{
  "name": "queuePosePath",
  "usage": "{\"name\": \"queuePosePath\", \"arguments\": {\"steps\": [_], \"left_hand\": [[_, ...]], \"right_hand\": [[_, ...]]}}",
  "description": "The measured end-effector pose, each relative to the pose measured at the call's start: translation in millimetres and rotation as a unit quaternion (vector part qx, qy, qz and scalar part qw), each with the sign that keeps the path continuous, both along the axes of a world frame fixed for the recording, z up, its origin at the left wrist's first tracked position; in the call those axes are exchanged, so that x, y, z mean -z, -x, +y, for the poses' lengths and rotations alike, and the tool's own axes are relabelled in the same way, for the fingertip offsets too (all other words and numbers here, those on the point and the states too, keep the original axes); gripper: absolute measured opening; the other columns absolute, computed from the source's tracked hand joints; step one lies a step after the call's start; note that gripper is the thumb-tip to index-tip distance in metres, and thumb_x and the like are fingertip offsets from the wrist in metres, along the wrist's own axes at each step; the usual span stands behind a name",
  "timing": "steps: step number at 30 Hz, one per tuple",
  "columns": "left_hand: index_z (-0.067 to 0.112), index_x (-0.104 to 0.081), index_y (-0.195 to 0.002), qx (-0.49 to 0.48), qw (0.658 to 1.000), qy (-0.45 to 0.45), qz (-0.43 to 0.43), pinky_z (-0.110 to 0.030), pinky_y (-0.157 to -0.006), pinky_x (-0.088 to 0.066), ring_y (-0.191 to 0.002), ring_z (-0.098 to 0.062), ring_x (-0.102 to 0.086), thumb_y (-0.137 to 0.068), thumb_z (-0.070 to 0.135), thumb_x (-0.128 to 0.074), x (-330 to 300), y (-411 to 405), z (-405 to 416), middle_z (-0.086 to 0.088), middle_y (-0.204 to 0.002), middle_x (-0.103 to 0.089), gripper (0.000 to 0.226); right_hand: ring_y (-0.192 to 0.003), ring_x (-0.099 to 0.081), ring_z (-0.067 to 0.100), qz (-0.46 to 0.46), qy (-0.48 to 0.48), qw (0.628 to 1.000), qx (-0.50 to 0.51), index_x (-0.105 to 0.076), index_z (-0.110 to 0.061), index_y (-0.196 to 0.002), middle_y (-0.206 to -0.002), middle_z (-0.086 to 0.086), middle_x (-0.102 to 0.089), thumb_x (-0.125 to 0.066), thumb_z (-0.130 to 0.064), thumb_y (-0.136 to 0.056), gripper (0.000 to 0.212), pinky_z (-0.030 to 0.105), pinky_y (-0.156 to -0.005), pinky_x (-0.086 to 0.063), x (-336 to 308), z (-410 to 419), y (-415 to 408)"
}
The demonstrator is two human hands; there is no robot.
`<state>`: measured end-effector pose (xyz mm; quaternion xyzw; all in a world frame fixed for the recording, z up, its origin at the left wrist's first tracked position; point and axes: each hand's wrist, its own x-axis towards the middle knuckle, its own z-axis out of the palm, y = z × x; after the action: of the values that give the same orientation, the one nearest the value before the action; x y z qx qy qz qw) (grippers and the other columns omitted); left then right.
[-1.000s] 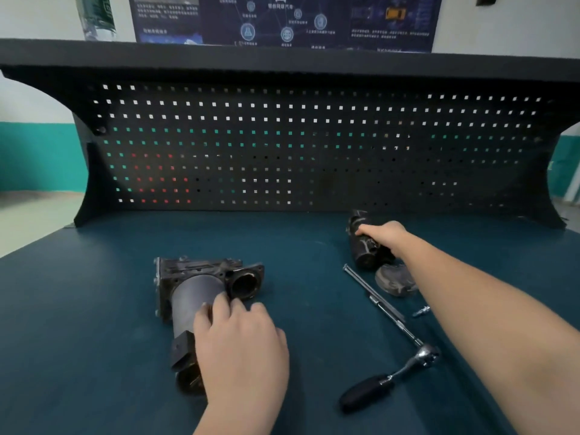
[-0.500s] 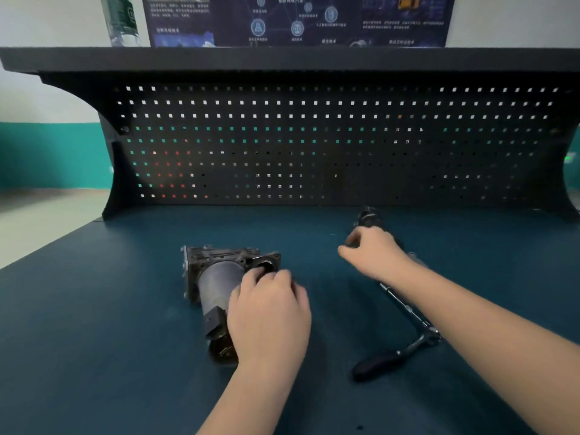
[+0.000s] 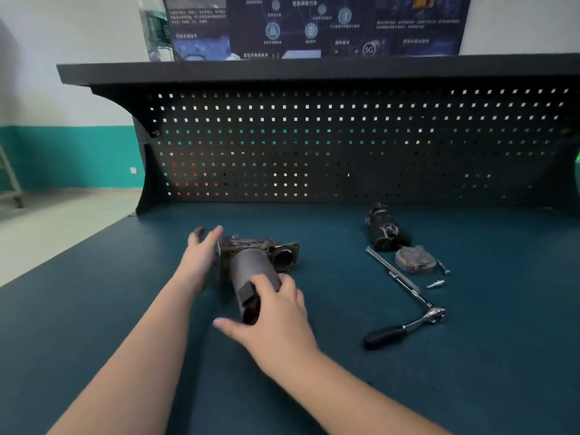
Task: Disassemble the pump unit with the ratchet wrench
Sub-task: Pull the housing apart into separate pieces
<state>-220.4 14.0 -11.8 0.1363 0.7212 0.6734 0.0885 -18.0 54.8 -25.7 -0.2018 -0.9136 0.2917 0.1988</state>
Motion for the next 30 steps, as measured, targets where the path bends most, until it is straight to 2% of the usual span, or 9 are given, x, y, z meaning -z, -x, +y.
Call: {"name": "queuePosePath", "arguments": {"steps": [5,9,12,15,17,19,21,27,30], "left_hand": [[0.034,-0.038,-0.127,0.107,0.994,0.022,-0.011,-0.025,-0.096,-0.036,-0.113,-0.010,-0.049,-0.069,0.074,-0.059,26,9,5,0.013,-0.121,-0.052,0.074],[0.026,-0.028,-0.119,0.128,0.984,0.094,0.077,-0.017,-0.081,-0.039,-0.110,-0.010,-0.051,-0.079,0.055,-0.065,24,7,3,0.010,-0.117,-0.053,0.062],[0.008,-0.015,-0.144,0.131,0.977,0.127,0.113,-0.030,-0.102,-0.039,-0.123,-0.015,-0.046,-0.078,0.048,-0.069,19,1,-5,0.003,-0.135,-0.044,0.094],[0.009,0.008,-0.151,0.124,0.975,0.142,0.114,-0.022,-0.100,-0.033,-0.122,-0.007,-0.040,-0.081,0.045,-0.070,21,-7,-14,0.011,-0.131,-0.038,0.111],[0.010,-0.002,-0.152,0.103,0.976,0.147,0.123,-0.024,-0.102,-0.034,-0.123,-0.009,-0.043,-0.078,0.043,-0.075,22,-15,-22,0.010,-0.130,-0.042,0.109],[0.010,-0.037,-0.143,0.062,0.977,0.147,0.143,-0.031,-0.098,-0.043,-0.116,-0.015,-0.055,-0.073,0.041,-0.080,22,-26,-29,0.006,-0.125,-0.057,0.088],[0.015,-0.065,-0.100,0.010,0.971,0.153,0.182,-0.031,-0.077,-0.049,-0.092,-0.018,-0.065,-0.066,0.044,-0.083,18,-42,-34,0.004,-0.094,-0.071,0.048],[0.023,-0.065,-0.071,-0.136,0.922,0.285,0.223,-0.023,-0.051,-0.036,-0.066,-0.017,-0.056,-0.061,0.062,-0.074,-34,-95,-31,0.005,-0.067,-0.063,0.042],[0.018,-0.061,-0.070,-0.182,0.882,0.358,0.245,-0.022,-0.049,-0.030,-0.061,-0.021,-0.051,-0.062,0.065,-0.068,-60,-121,-17,0.002,-0.062,-0.055,0.048]], "right_hand": [[-0.126,-0.033,0.022,0.096,-0.038,0.994,0.035,-0.045,-0.039,-0.117,-0.137,0.001,-0.034,-0.053,-0.055,-0.087,0.035,0.030,-0.104,-0.033,12,4,7],[-0.120,-0.036,0.022,0.081,-0.068,0.994,0.019,-0.040,-0.029,-0.133,-0.127,0.001,-0.033,-0.052,-0.049,-0.088,0.050,0.027,-0.103,-0.031,13,18,8],[-0.115,-0.034,0.018,0.105,-0.034,0.994,0.005,-0.044,-0.025,-0.129,-0.118,-0.002,-0.032,-0.058,-0.048,-0.085,0.051,0.027,-0.102,-0.031,12,32,7],[-0.110,-0.037,0.015,0.153,0.020,0.988,-0.002,-0.053,-0.024,-0.116,-0.110,-0.006,-0.036,-0.068,-0.047,-0.079,0.046,0.029,-0.101,-0.034,12,45,3],[-0.107,-0.039,0.013,0.193,0.043,0.980,-0.015,-0.059,-0.021,-0.106,-0.105,-0.007,-0.042,-0.070,-0.044,-0.079,0.037,0.032,-0.099,-0.035,13,52,-1],[-0.100,-0.041,0.012,0.236,0.046,0.970,-0.025,-0.062,-0.018,-0.092,-0.097,-0.008,-0.048,-0.067,-0.040,-0.080,0.026,0.035,-0.095,-0.035,13,56,-5],[-0.096,-0.044,0.012,0.268,0.052,0.962,-0.022,-0.062,-0.017,-0.083,-0.089,-0.008,-0.053,-0.065,-0.038,-0.080,0.022,0.033,-0.090,-0.036,10,58,-9],[-0.072,-0.056,0.005,0.342,0.248,0.906,-0.012,-0.058,-0.021,-0.066,-0.071,0.003,-0.065,-0.065,-0.017,-0.090,0.025,0.014,-0.071,-0.042,-18,79,-19],[-0.070,-0.061,0.007,0.347,0.367,0.863,0.024,-0.061,-0.019,-0.060,-0.068,-0.004,-0.071,-0.058,-0.015,-0.094,0.034,0.023,-0.074,-0.048,-25,95,-23]]}}
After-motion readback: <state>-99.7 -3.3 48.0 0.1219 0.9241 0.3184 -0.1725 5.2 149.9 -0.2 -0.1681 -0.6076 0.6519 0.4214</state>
